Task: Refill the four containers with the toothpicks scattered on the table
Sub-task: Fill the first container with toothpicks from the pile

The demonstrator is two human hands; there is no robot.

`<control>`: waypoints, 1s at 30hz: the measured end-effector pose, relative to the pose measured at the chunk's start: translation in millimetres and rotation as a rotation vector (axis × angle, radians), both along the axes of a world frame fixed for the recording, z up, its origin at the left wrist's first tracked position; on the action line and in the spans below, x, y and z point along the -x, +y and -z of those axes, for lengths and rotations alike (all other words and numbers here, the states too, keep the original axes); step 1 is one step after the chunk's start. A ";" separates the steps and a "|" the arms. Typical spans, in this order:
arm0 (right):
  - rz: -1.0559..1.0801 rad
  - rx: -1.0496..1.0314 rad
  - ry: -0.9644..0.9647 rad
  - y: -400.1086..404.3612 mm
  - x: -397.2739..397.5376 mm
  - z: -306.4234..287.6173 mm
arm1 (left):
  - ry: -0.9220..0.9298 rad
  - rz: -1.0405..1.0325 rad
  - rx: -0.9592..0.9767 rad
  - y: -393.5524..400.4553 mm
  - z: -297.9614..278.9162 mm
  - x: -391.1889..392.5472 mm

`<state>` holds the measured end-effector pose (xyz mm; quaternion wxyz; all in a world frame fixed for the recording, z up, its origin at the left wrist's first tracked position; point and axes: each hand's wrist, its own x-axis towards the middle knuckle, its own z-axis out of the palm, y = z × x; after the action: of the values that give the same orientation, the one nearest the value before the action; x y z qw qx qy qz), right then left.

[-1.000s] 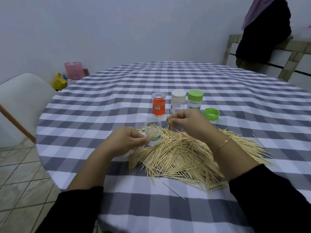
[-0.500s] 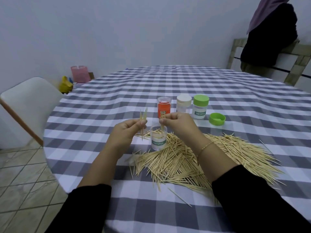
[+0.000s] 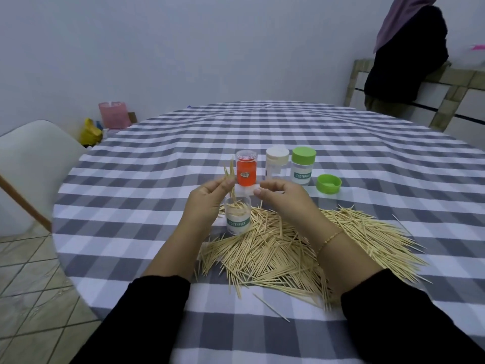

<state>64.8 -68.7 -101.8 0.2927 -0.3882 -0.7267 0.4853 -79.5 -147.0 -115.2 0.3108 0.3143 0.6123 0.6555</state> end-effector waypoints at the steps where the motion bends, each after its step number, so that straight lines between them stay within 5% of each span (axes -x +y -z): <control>1: 0.010 -0.016 -0.032 2.6 -4.1 0.2 | 0.009 -0.006 0.017 0.0 2.7 1.1; 14: 0.000 -0.293 -0.896 4.0 -14.3 7.0 | 0.064 0.093 0.050 -5.2 12.3 5.8; 20: -0.086 -0.467 -0.758 -0.7 -19.1 -3.8 | 0.076 0.070 0.040 -8.9 10.1 8.7; 24: -0.301 -0.514 -0.856 -3.5 -25.0 -14.9 | 0.086 0.059 0.059 -11.1 9.4 10.5; 30: -0.317 -0.661 -0.896 -2.0 -18.8 -0.3 | 0.156 0.087 0.079 -10.7 13.0 10.9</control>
<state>83.6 -70.7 -101.5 -0.0140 -0.3303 -0.9419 0.0589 -90.4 -157.8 -128.1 0.3026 0.3783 0.6458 0.5902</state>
